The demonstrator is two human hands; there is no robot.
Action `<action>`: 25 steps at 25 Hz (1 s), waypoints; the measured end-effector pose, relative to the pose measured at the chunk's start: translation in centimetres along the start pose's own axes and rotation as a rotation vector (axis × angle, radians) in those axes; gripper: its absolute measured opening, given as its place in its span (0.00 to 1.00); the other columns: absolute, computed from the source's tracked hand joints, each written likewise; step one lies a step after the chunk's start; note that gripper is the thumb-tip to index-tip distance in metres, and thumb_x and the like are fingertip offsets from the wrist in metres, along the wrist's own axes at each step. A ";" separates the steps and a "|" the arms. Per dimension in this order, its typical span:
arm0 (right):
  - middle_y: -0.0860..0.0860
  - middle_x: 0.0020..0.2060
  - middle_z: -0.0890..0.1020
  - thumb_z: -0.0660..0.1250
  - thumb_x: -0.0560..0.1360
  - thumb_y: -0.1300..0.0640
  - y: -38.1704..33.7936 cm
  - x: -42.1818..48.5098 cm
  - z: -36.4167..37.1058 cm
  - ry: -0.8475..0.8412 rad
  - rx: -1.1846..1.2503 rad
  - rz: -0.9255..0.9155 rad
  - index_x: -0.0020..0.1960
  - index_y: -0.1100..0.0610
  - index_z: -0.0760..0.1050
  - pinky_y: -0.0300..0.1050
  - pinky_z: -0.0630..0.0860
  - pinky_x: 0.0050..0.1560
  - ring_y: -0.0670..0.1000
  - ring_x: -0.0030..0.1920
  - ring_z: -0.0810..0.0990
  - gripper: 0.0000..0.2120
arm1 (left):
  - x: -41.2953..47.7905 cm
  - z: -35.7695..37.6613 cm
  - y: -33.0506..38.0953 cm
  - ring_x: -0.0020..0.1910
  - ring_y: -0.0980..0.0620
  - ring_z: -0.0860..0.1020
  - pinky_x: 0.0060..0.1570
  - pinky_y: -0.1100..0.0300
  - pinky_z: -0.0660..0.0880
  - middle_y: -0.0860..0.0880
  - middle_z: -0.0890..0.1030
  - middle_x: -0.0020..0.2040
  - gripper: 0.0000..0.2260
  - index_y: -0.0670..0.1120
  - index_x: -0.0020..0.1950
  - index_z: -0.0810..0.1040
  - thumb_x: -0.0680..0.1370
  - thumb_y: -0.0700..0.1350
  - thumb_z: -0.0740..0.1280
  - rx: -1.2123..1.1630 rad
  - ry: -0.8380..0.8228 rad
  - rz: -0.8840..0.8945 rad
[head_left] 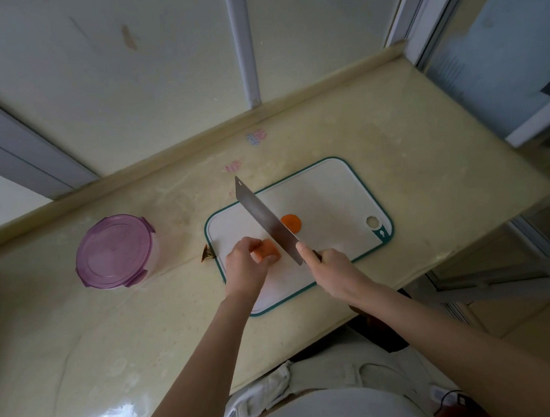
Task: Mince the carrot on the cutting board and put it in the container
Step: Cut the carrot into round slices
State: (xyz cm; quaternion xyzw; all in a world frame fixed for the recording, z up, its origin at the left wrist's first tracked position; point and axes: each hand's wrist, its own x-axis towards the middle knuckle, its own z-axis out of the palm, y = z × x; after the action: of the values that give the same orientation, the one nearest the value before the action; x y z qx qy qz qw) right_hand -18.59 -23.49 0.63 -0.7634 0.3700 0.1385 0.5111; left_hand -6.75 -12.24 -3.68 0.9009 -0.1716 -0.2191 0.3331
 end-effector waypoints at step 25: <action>0.52 0.28 0.69 0.46 0.79 0.35 -3.5 0.4 0.3 -0.047 -0.124 0.171 0.33 0.57 0.63 0.42 0.68 0.27 0.51 0.28 0.70 0.29 | 0.6 -0.4 -0.1 0.46 0.53 0.72 0.45 0.65 0.67 0.47 0.78 0.50 0.14 0.43 0.53 0.77 0.71 0.46 0.73 0.120 -0.045 0.070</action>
State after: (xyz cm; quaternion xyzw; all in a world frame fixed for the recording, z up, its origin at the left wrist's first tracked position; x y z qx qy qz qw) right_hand -15.75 -22.67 2.61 -0.7556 0.4127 0.2219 0.4577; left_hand -6.06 -12.26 -3.64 0.9075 -0.2233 -0.2170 0.2820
